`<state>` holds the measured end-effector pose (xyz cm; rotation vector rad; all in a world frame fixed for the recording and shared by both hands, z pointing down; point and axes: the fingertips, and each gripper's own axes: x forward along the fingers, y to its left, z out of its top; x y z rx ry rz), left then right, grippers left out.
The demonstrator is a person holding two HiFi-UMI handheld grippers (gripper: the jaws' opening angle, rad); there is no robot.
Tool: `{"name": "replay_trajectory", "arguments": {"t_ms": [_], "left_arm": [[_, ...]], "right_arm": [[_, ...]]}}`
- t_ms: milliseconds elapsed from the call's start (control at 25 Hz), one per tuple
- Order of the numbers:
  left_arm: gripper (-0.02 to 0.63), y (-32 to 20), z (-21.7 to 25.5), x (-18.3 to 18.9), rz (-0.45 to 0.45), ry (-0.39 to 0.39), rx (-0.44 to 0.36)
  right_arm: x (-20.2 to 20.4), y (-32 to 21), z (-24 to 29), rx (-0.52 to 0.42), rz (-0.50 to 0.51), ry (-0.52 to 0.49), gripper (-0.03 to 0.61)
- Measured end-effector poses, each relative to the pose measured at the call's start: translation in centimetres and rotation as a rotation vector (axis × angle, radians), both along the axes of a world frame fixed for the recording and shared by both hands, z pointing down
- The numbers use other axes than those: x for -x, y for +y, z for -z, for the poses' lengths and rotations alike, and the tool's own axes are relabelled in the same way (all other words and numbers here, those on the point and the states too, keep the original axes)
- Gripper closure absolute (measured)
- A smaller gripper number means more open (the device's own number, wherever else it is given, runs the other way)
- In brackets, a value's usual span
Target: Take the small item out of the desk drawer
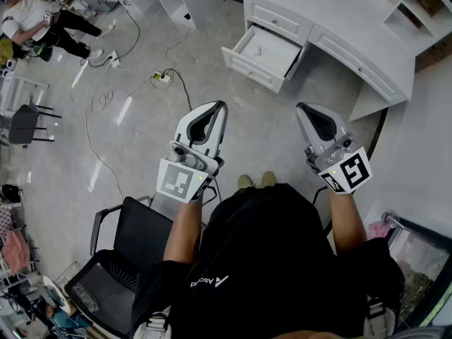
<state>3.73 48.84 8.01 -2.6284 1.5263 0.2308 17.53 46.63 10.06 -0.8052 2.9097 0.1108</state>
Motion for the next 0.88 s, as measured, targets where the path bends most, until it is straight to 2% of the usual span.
{"name": "replay_trajectory", "arguments": {"t_ms": [120,240,560,720,880], "left_arm": [[0.615,0.3,-1.6,0.4,-0.009,-0.022,0.020],[0.615,0.1,-1.6,0.8,-0.017,-0.007,0.010],[0.615,-1.7,-2.3,2.8,-0.050,-0.004,0.013],[0.615,-3.0,-3.0,4.1,-0.068,-0.029,0.027],[0.615,-4.5,-3.1,5.0,-0.080,-0.009,0.030]], "right_arm": [[0.3,0.2,0.0,-0.008,-0.005,-0.018,0.577],[0.7,0.0,0.1,-0.007,-0.017,-0.032,0.577],[3.4,-1.5,-0.3,-0.014,-0.061,-0.019,0.577],[4.7,-2.7,-0.4,-0.020,-0.096,-0.017,0.577],[5.8,-4.0,-0.7,-0.019,-0.112,-0.010,0.577]]}}
